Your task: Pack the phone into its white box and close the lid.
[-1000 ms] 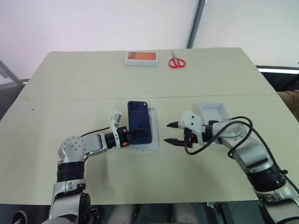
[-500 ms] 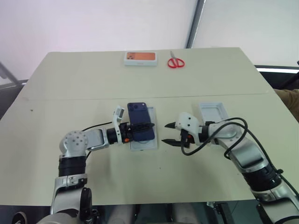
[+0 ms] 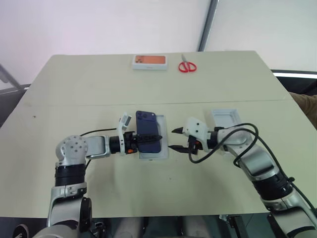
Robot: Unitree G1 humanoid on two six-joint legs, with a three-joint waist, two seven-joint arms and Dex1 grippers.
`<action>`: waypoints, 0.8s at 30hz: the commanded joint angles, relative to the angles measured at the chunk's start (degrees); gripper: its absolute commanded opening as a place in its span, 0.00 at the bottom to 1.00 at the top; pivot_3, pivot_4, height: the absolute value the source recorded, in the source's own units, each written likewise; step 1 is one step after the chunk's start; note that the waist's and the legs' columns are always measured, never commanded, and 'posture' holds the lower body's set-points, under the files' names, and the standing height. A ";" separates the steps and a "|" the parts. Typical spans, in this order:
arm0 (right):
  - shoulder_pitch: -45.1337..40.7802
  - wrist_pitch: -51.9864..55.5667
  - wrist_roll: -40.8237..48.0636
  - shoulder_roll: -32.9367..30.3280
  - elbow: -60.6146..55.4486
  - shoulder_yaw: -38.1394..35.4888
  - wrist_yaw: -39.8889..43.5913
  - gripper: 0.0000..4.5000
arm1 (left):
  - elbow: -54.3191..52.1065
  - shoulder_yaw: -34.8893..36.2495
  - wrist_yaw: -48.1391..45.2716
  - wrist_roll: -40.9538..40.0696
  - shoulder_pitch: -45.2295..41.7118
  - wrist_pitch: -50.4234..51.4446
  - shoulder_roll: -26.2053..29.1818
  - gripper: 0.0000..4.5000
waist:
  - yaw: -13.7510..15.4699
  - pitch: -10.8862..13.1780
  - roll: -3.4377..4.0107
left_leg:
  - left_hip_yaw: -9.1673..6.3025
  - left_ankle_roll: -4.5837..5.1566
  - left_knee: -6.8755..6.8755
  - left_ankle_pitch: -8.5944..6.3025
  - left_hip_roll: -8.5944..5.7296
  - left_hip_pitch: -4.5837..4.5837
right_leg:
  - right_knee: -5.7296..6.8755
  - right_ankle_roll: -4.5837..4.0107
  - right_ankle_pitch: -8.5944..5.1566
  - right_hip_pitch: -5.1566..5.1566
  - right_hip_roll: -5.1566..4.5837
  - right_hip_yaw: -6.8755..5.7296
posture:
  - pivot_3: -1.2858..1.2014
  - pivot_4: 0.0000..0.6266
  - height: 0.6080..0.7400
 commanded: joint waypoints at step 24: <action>-1.65 -2.60 -1.50 1.64 0.84 0.86 -0.10 0.68 | -4.57 0.46 -3.81 0.19 -1.16 0.63 5.85 0.93 | -0.03 0.00 0.00 | 0.00 -0.05 -0.01 0.03 0.00 0.00 | 0.01 0.00 0.00 -0.02 0.00 0.00 | 0.52 0.24 1.00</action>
